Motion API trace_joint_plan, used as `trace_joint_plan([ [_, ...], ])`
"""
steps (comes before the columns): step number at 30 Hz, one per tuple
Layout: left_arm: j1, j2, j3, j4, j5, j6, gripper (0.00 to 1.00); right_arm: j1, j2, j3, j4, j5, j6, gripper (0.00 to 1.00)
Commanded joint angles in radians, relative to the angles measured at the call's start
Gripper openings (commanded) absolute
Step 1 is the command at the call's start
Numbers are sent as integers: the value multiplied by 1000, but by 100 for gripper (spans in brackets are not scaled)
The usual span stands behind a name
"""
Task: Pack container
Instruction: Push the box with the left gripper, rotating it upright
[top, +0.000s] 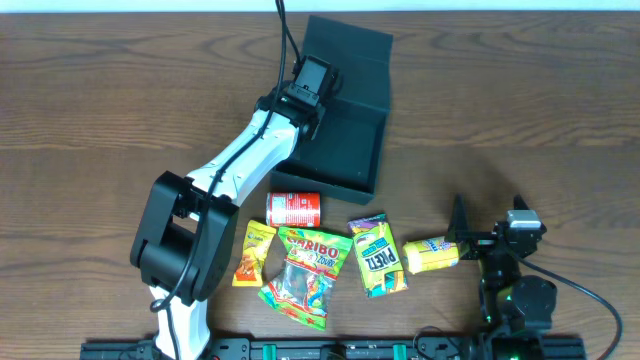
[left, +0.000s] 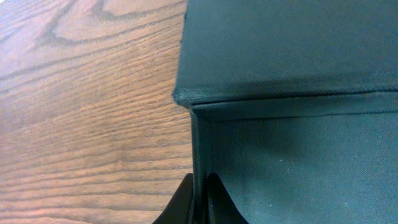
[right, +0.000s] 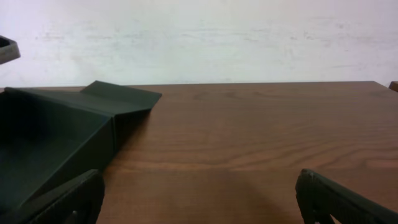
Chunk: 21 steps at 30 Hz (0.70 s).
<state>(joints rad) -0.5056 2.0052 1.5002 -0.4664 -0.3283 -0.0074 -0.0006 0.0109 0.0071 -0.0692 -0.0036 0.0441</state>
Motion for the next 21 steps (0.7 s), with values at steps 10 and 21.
trace_joint_plan([
  [10, 3, 2, 14, -60, 68, -356, 5, 8, -6, -2, -5, -4, 7, 99],
  [21, 4, 2, 14, -42, 55, -492, 6, 8, -6, -2, -5, -4, 7, 99],
])
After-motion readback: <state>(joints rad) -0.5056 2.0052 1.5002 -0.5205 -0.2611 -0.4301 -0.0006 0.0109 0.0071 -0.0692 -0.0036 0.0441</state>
